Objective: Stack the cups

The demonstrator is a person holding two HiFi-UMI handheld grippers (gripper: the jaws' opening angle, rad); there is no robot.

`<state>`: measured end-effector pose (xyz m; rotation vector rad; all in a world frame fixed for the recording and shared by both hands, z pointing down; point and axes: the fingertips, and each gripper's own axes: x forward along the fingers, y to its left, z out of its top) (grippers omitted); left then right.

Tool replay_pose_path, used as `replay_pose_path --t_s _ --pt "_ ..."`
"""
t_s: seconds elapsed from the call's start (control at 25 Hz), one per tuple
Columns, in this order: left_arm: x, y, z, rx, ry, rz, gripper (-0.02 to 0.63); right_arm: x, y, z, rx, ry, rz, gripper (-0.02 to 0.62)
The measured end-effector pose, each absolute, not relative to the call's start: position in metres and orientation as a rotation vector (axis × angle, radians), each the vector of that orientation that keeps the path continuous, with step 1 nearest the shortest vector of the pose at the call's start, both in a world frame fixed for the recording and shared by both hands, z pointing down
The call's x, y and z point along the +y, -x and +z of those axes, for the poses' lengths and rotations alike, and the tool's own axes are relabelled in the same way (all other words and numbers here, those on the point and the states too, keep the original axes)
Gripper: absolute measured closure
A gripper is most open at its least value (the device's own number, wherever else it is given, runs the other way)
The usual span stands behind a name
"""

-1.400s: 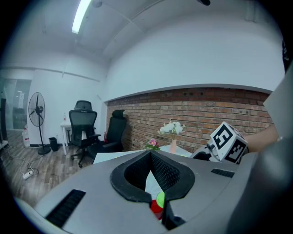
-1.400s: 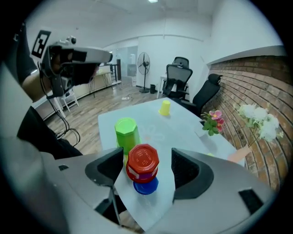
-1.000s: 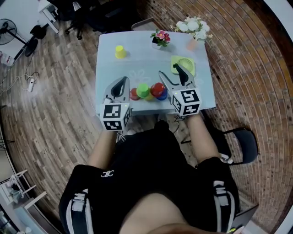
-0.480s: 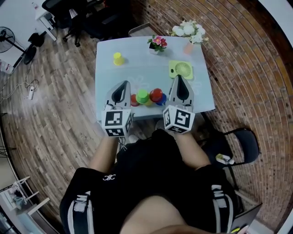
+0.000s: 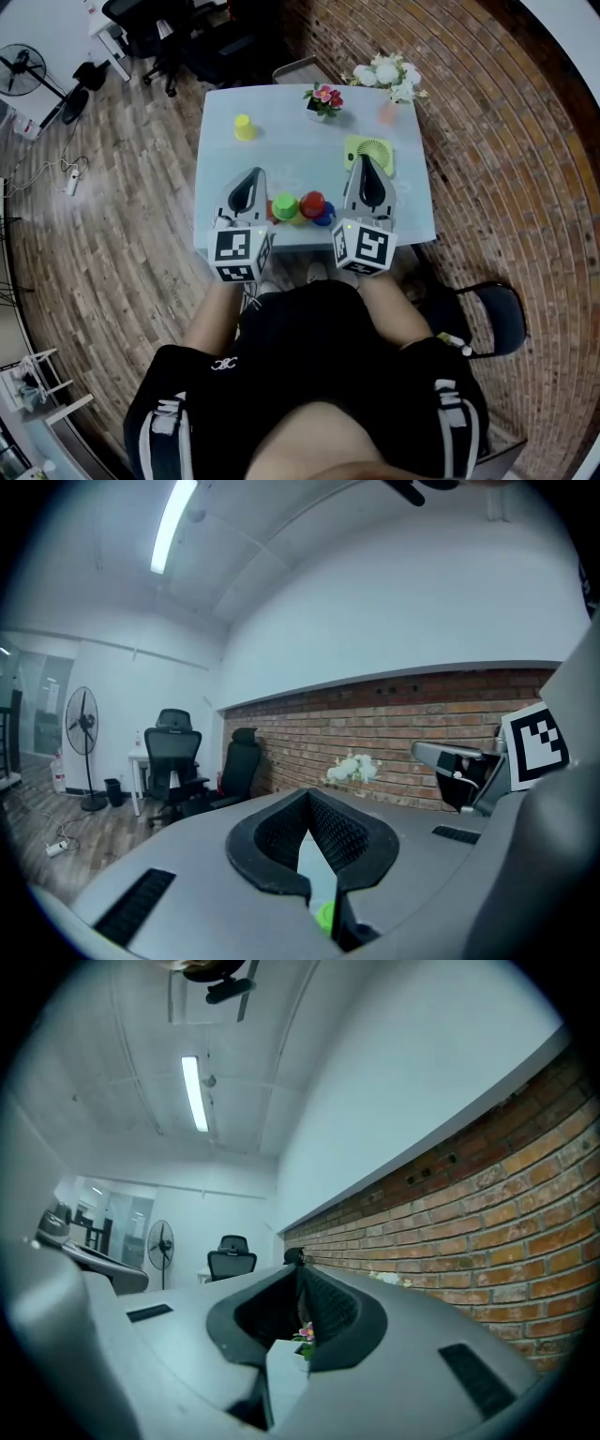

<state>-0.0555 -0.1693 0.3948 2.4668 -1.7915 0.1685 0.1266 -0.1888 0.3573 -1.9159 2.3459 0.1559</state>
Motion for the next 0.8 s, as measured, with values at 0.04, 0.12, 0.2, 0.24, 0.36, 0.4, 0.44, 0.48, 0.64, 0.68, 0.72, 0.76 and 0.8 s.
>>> replay_pose_path --t_s 0.04,0.12,0.2,0.24,0.36,0.4,0.44,0.48,0.64,0.68,0.72,0.76,0.8 --pt "-0.171 0.053 0.393 -1.804 -2.463 0.169 0.604 -0.192 -0.126 0.354 2.366 1.866 0.146 0.545" --pt "-0.175 0.046 0.391 -1.823 -2.453 0.173 0.604 -0.2 -0.128 0.353 2.398 1.786 0.103 0.25" --pt "-0.178 0.037 0.389 -1.839 -2.445 0.179 0.604 -0.209 -0.136 0.356 2.397 1.774 0.079 0.145" --pt "-0.18 0.032 0.388 -1.847 -2.442 0.181 0.604 -0.213 -0.14 0.357 2.394 1.779 0.077 0.122" --pt "-0.186 0.021 0.385 -1.878 -2.423 0.185 0.604 -0.222 -0.149 0.358 2.411 1.762 0.064 0.076" --pt "-0.187 0.019 0.385 -1.89 -2.412 0.187 0.604 -0.224 -0.15 0.359 2.42 1.749 0.07 0.066" --pt "-0.188 0.017 0.386 -1.9 -2.4 0.189 0.604 -0.226 -0.151 0.359 2.429 1.736 0.081 0.058" --pt "-0.189 0.015 0.387 -1.908 -2.39 0.19 0.604 -0.229 -0.152 0.359 2.436 1.725 0.091 0.052" --pt "-0.195 0.007 0.388 -1.919 -2.381 0.193 0.604 -0.24 -0.158 0.36 2.444 1.724 0.088 0.043" --pt "-0.195 0.007 0.388 -1.918 -2.381 0.192 0.604 -0.241 -0.158 0.36 2.442 1.734 0.076 0.041" --pt "-0.195 0.008 0.388 -1.919 -2.381 0.191 0.604 -0.241 -0.157 0.361 2.437 1.742 0.063 0.041" --pt "-0.195 0.01 0.389 -1.92 -2.381 0.189 0.604 -0.241 -0.155 0.361 2.431 1.749 0.053 0.041" --pt "-0.195 0.014 0.389 -1.923 -2.38 0.186 0.604 -0.241 -0.152 0.361 2.423 1.753 0.039 0.041"
